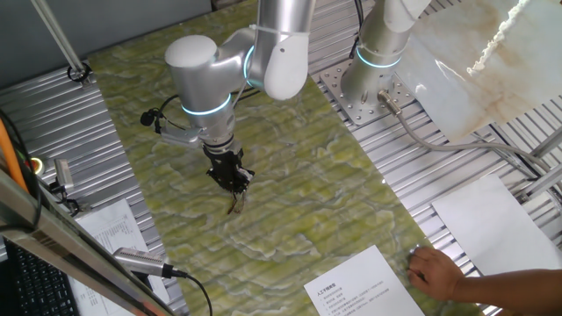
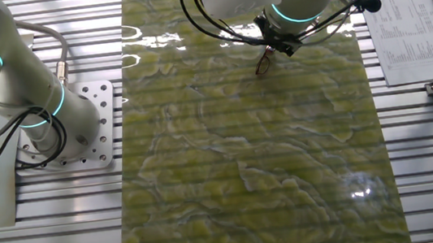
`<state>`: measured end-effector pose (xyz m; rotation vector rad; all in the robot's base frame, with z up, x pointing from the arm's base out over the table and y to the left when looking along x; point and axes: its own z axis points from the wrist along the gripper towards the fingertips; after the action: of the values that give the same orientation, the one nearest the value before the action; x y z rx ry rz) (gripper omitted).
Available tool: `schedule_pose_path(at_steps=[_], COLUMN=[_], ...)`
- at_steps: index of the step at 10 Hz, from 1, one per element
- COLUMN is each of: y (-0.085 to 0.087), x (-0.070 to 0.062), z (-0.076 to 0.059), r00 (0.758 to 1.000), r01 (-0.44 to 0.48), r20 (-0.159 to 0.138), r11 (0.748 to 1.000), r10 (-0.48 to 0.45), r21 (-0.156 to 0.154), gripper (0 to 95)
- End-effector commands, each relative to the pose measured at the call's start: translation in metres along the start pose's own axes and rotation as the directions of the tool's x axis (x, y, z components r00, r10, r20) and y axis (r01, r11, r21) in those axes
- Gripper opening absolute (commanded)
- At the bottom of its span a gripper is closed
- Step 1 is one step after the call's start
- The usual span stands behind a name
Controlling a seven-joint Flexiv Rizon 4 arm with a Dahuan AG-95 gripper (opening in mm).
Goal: Unfold the leg of the glasses (with one hand)
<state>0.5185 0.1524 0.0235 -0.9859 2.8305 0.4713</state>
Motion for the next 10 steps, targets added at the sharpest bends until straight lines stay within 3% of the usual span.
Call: schedule_pose_path(at_steps=[1, 10], y=[0.0006, 0.0014], x=[-0.0004, -0.0027], z=[-0.0004, 0.0007], r00=[1.000, 1.000], r01=[-0.002, -0.010], r20=[-0.002, -0.015], r11=[1.000, 1.000], r10=[0.002, 0.010], r21=[-0.005, -0.010], gripper=[19.0, 19.0])
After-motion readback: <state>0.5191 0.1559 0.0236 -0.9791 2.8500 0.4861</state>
